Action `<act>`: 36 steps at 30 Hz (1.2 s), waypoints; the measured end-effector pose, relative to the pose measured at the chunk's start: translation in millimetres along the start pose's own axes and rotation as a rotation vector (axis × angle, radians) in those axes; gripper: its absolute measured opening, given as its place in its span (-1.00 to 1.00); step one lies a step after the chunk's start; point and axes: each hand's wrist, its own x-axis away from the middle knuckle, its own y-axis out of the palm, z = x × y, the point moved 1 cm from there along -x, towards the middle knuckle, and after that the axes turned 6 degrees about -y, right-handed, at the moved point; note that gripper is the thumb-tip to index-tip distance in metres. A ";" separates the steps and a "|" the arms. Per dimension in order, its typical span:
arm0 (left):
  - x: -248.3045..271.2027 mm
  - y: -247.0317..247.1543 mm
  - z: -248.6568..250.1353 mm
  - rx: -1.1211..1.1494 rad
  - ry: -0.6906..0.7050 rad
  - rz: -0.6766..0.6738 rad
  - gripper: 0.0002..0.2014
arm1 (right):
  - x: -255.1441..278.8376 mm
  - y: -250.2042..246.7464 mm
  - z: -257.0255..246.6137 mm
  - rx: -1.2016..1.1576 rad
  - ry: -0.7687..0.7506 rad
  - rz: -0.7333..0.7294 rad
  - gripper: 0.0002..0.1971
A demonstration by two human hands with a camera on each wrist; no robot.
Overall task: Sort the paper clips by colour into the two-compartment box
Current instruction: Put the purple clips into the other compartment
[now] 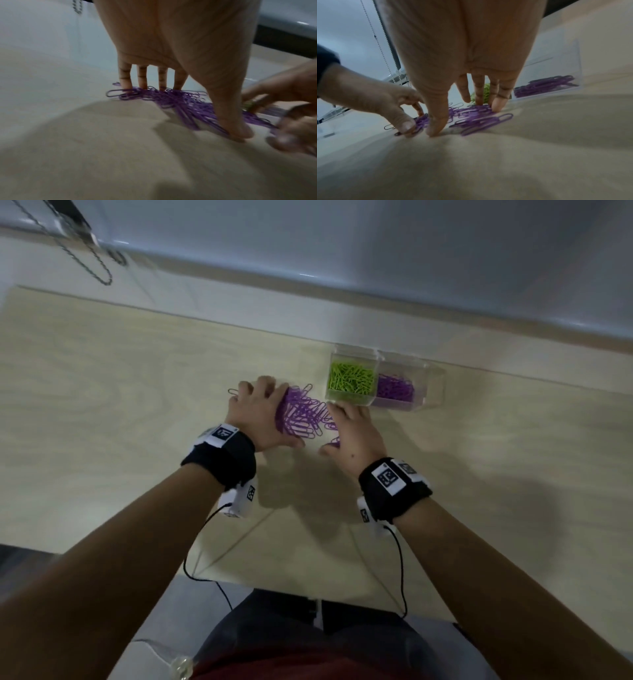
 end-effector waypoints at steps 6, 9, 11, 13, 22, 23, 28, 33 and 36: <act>15.0 7.3 29.7 0.215 0.126 0.016 -0.40 | 7.0 7.8 -1.7 -0.036 -0.008 0.068 -0.62; 19.3 7.6 39.9 0.237 0.197 0.013 -0.67 | 15.6 8.7 2.3 0.027 -0.014 0.044 -0.73; 21.1 6.3 48.3 0.211 0.228 0.004 -0.76 | 20.8 6.3 5.6 0.065 -0.010 0.028 -0.74; 22.2 3.7 56.2 0.164 0.253 0.006 -0.80 | 26.3 -2.5 8.6 0.051 -0.002 0.028 -0.76; 21.9 -15.6 74.9 0.207 0.236 -0.033 -0.83 | 58.1 -61.7 61.4 -0.450 0.194 0.333 -0.97; 23.7 -18.9 78.9 0.246 0.231 -0.032 -0.84 | 58.1 -74.0 64.8 -0.498 0.190 0.383 -0.96; 29.7 -40.5 108.0 0.401 0.222 0.029 -0.82 | 26.5 -116.5 72.3 -0.428 0.102 0.540 -0.95; 17.2 -69.9 145.1 0.408 0.175 0.090 -0.82 | 6.8 -109.5 88.8 -0.468 0.159 0.505 -0.84; -0.7 -82.1 168.5 0.282 0.155 0.094 -0.79 | 21.7 -104.2 106.1 -0.499 0.213 0.608 -0.81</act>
